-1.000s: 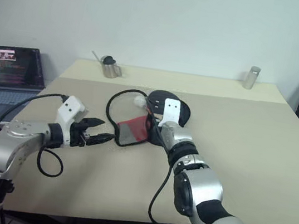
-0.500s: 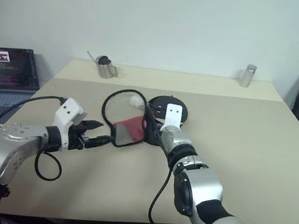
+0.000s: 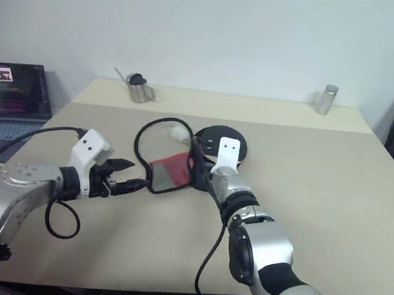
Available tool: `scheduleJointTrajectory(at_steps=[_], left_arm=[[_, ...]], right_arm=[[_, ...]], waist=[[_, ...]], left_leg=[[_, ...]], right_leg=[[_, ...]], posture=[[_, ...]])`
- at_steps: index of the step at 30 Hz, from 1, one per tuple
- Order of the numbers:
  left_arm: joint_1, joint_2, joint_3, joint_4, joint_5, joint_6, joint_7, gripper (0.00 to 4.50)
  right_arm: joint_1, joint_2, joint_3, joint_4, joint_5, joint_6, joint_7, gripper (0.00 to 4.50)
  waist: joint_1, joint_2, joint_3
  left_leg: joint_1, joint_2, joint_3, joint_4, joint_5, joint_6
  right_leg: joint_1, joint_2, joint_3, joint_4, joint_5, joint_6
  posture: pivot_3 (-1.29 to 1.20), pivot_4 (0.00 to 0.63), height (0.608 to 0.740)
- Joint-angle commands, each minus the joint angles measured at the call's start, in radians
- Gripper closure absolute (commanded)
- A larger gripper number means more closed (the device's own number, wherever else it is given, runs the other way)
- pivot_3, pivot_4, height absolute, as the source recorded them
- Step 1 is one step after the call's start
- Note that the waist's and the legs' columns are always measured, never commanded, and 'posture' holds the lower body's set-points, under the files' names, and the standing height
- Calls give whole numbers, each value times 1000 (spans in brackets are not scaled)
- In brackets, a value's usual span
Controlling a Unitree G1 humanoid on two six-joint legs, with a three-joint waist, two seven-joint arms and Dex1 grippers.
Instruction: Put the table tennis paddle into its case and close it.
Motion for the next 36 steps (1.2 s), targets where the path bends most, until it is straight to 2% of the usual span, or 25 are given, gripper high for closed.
scheduleJointTrajectory(at_steps=[1,20,22,25,30,36], left_arm=[[-2,20,37,-41,-11,-2,9,822],[6,26,29,-43,-16,-1,23,822],[5,25,27,-42,-16,-1,24,822],[5,24,26,-41,-15,-3,24,822],[-2,22,23,-29,-11,-10,23,822],[-56,-12,8,30,15,-34,64,822]], right_arm=[[-27,36,-3,-22,-1,-58,49,3413],[-1,41,-12,-4,3,-21,69,3413],[1,40,-11,-3,4,-8,81,2686],[-1,40,-12,-4,5,-5,89,1832],[-13,34,-8,-9,0,-9,102,14],[-39,7,5,-27,-6,-3,149,14]], waist=[[0,0,0],[0,0,0],[0,0,0],[0,0,0],[0,0,0],[0,0,0]], left_leg=[[0,0,0,0,0,0],[0,0,0,0,0,0],[0,0,0,0,0,0],[0,0,0,0,0,0],[0,0,0,0,0,0],[0,0,0,0,0,0]], right_leg=[[0,0,0,0,0,0],[0,0,0,0,0,0],[0,0,0,0,0,0],[0,0,0,0,0,0],[0,0,0,0,0,0],[0,0,0,0,0,0]], posture=[[0,150,740],[0,150,740],[0,150,740],[0,150,740],[0,150,740],[0,150,740]])
